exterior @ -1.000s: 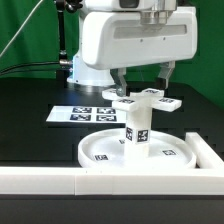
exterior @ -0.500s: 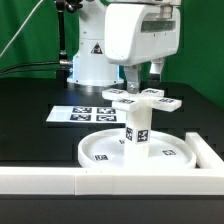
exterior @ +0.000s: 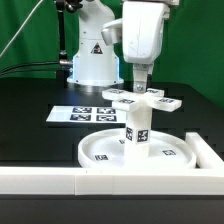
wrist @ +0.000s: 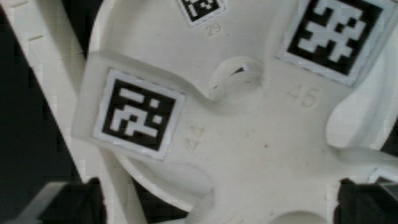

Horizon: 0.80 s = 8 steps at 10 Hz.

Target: Assemble round table

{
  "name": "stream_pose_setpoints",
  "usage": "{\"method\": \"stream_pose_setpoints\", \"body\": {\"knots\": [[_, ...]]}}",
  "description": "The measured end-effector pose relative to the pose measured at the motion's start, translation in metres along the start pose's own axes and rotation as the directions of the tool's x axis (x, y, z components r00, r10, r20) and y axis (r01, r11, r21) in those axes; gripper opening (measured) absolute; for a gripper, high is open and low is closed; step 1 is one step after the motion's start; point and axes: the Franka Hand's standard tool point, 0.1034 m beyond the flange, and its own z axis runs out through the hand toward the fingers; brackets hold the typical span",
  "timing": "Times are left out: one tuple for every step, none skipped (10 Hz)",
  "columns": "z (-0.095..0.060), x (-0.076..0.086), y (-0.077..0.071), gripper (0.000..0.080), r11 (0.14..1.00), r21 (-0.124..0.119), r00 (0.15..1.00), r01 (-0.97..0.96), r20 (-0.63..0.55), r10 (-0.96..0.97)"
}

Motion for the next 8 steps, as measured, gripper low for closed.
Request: {"method": "stream_pose_setpoints", "body": {"knots": [[0.0018, -0.001, -0.0036, 0.0649, 0.998, -0.008, 0.998, 0.058, 0.001, -0.058], [0.0021, -0.0035, -0.0032, 0.0649, 0.993, -0.006, 0.993, 0.118, 0.009, -0.118], [0.0023, -0.0067, -0.0025, 0.0649, 0.977, -0.005, 0.976, 0.215, 0.023, -0.215], [0.0029, -0.0078, -0.0027, 0.0649, 0.969, -0.005, 0.969, 0.247, 0.027, -0.247], [0.0037, -0.008, -0.0038, 0.0649, 0.948, -0.001, 0.947, 0.318, 0.038, -0.317], [0.0037, -0.0073, -0.004, 0.0649, 0.937, 0.002, 0.936, 0.35, 0.05, -0.35], [0.0038, -0.0065, -0.0042, 0.0649, 0.931, 0.003, 0.93, 0.365, 0.056, -0.364], [0.0049, -0.0035, -0.0057, 0.0649, 0.933, 0.004, 0.932, 0.36, 0.055, -0.36]]}}
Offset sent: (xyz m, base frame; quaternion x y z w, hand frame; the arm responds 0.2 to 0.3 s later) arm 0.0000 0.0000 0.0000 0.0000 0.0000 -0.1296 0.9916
